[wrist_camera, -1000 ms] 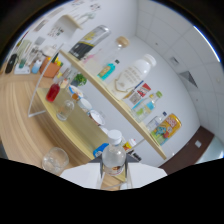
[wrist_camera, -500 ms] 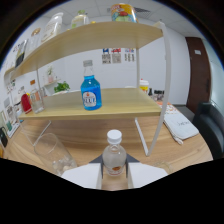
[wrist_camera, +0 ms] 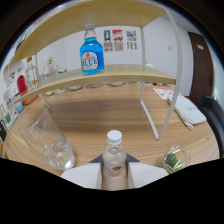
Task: Make me a cup of Mojito.
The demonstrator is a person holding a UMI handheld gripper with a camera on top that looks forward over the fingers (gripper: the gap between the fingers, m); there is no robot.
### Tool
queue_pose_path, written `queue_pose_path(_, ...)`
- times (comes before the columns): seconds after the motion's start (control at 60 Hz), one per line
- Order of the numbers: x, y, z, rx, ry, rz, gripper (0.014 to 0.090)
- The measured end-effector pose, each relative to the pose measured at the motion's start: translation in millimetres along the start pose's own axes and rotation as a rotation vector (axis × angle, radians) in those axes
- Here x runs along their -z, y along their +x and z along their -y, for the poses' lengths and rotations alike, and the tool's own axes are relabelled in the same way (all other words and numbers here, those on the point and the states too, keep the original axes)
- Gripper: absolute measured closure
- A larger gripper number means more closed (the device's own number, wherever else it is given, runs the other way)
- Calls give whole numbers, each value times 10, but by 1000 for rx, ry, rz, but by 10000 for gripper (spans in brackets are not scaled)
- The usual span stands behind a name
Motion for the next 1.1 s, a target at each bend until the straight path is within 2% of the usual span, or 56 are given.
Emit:
queue_pose_path(0.133, 31, 3, -60, 22, -15, -20, 675)
queue_pose_path(0.217, 97, 46, -69, 28, -16, -51, 574)
queue_pose_path(0.317, 254, 64, -27, 10, -22, -72, 241)
queue_pose_path(0.35, 324, 77, 29, 7, -12, -85, 190)
queue_pose_path(0.55, 948, -46, 541, 5, 77, -148, 194)
queue_pose_path(0.767, 1575, -689, 986, -13, 172, -119, 196)
queue_pose_path(0.867, 1690, -986, 961, -19, 189, -103, 191)
queue_pose_path(1.1, 1819, -1463, 804, -19, 171, -87, 187)
